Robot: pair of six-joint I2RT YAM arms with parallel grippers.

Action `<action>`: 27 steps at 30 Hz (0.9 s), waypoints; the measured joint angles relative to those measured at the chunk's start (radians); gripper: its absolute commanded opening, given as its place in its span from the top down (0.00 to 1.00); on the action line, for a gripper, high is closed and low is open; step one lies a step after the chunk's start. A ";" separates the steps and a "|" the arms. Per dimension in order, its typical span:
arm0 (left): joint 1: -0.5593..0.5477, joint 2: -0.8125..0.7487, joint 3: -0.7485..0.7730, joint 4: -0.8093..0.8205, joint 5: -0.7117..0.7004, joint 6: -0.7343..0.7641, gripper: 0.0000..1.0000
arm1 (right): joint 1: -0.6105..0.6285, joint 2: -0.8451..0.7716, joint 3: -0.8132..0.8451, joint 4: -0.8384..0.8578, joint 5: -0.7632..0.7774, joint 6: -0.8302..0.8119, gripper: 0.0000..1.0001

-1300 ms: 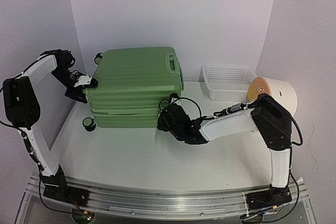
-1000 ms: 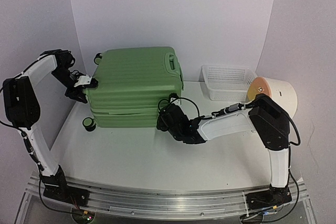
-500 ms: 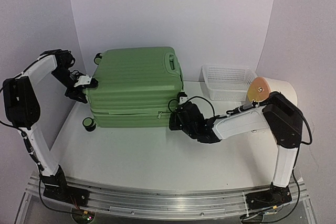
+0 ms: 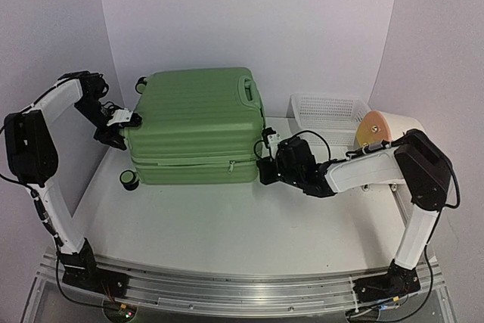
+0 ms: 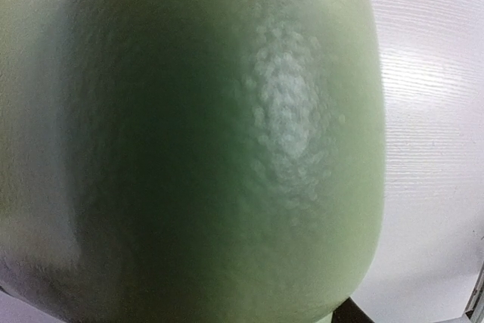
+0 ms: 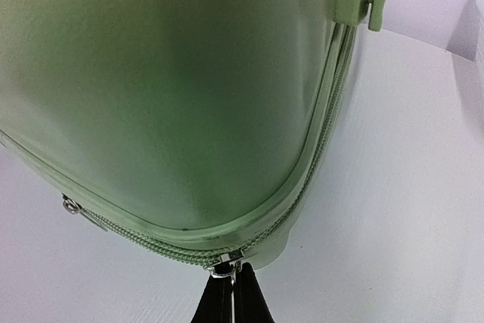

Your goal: Open, take out, and arrange the luggage

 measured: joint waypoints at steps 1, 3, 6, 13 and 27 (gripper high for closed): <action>0.000 0.000 0.000 -0.001 0.000 0.000 1.00 | -0.006 -0.003 -0.004 0.001 -0.017 -0.029 1.00; 0.000 0.000 0.000 -0.003 0.002 0.000 1.00 | -0.019 -0.013 -0.012 0.003 -0.053 -0.079 1.00; -0.002 0.000 0.000 -0.005 0.003 0.000 1.00 | -0.038 -0.023 -0.021 0.000 -0.097 -0.155 1.00; -0.006 -0.002 0.000 -0.011 0.003 0.000 1.00 | -0.083 -0.029 -0.027 -0.004 -0.169 -0.321 1.00; -0.011 -0.005 -0.002 -0.014 0.004 0.000 1.00 | -0.165 -0.030 0.009 -0.063 -0.294 -0.507 1.00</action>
